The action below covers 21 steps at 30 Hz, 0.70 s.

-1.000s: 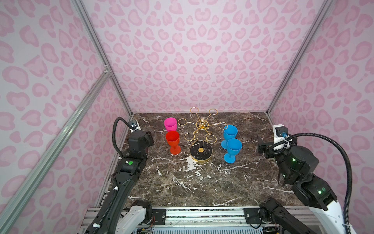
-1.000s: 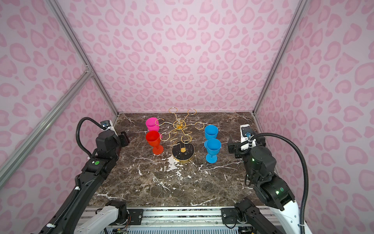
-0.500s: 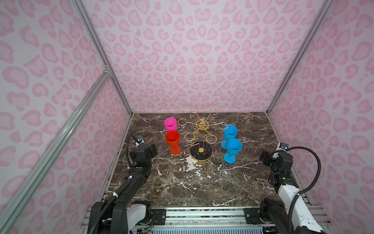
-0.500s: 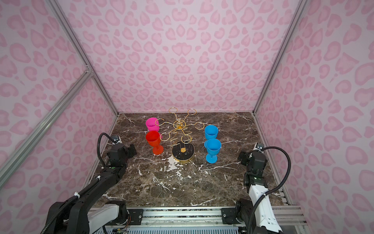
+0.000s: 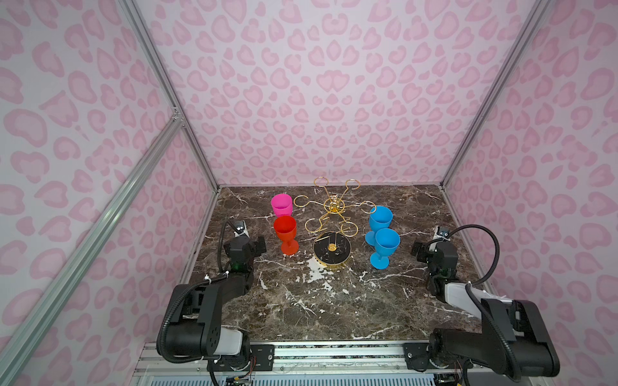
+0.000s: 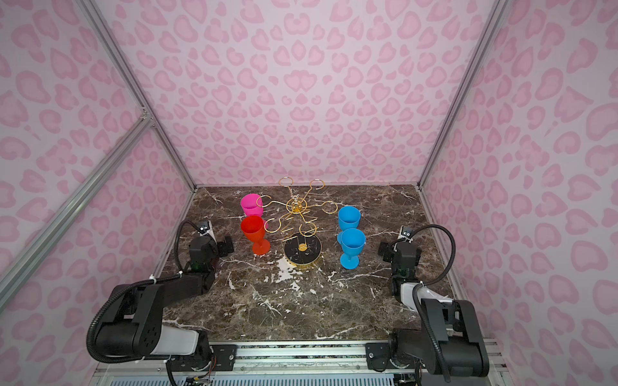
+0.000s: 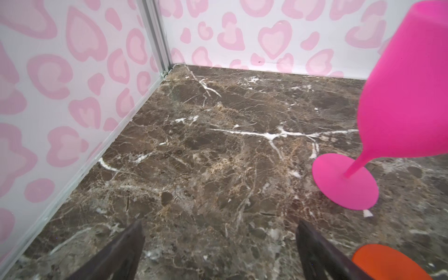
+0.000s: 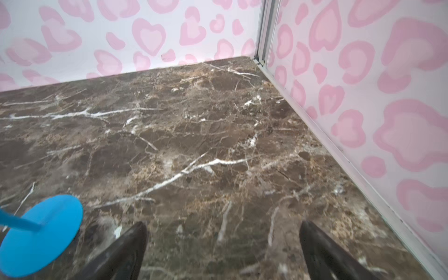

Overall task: Take the wine glass off the wine glass rack
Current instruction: Reset both arms

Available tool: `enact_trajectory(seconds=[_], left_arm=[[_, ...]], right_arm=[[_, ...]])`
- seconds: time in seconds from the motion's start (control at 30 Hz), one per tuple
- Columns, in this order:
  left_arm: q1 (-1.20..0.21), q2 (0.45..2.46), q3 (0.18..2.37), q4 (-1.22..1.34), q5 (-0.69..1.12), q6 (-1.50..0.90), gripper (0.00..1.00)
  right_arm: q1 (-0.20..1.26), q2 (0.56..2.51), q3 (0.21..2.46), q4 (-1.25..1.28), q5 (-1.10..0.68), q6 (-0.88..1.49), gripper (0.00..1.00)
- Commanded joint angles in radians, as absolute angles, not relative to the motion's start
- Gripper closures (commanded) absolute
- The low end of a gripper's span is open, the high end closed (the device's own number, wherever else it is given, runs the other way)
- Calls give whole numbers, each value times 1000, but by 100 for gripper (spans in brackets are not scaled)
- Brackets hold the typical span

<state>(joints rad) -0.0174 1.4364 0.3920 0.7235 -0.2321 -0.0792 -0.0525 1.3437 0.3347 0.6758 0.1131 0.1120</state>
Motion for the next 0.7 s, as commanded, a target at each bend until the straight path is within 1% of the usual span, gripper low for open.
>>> enact_trajectory(seconds=[0.0,0.03,0.07,0.1,0.13,0.17,0.23,0.33,0.43,0.67], left_arm=[[0,1468,328,970,-152,-63,2],[1,1480,308,1043,-148,-64,2],[2,1460,328,958,-133,-59,2],[2,1480,326,1000,-111,-50,2],[3,1471,337,963,-102,-48,2],[8,1478,337,970,-92,-50,2],[9,1478,344,956,-88,-49,2],[11,1476,343,957,-89,-49,2],[12,1475,341,958,-88,-49,2],[11,1471,336,963,-87,-49,2]], right_arm=[[-48,1458,329,915,124,109,0],[-22,1496,323,988,136,78,0],[12,1522,332,961,142,44,0],[41,1558,326,1025,179,10,0],[57,1574,314,1079,217,8,0],[57,1564,315,1063,218,8,0],[57,1535,348,940,210,13,0],[46,1555,340,997,200,26,0],[45,1537,354,940,197,23,0],[43,1537,351,950,195,24,0]])
